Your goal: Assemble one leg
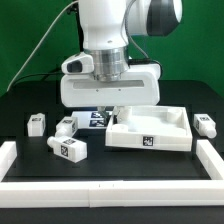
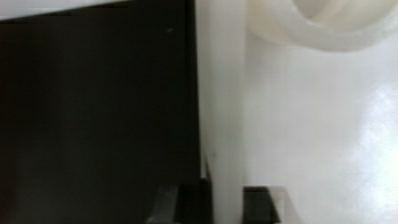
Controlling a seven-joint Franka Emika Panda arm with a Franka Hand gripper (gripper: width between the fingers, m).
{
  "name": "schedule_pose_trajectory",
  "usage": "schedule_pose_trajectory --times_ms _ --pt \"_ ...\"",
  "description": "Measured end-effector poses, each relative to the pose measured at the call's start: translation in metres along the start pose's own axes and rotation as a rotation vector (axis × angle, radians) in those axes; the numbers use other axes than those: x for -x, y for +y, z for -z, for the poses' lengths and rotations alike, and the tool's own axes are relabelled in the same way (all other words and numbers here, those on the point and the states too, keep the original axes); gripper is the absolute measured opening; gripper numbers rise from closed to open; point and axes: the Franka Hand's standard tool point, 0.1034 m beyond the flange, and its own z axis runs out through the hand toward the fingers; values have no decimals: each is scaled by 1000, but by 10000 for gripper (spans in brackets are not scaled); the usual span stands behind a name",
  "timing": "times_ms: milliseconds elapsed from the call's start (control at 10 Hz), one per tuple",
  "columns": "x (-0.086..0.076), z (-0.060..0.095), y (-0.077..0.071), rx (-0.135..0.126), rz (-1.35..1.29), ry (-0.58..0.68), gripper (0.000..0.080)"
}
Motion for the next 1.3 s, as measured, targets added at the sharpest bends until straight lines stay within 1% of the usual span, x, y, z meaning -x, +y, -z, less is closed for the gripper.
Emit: schedule_pose_trajectory --times_ms 200,300,400,600,700,800,1300 --pt "0 -1 1 1 -1 -2 55" --pt "-10 -4 7 -2 28 -8 55" --pt "-32 -7 8 -5 32 -7 55" --pt "-74 -10 -5 -13 66 0 55" --pt "-91 -13 -8 -19 89 0 55" --pt "-100 -15 -10 -19 101 10 55" --pt "-99 -15 -9 -18 99 10 55"
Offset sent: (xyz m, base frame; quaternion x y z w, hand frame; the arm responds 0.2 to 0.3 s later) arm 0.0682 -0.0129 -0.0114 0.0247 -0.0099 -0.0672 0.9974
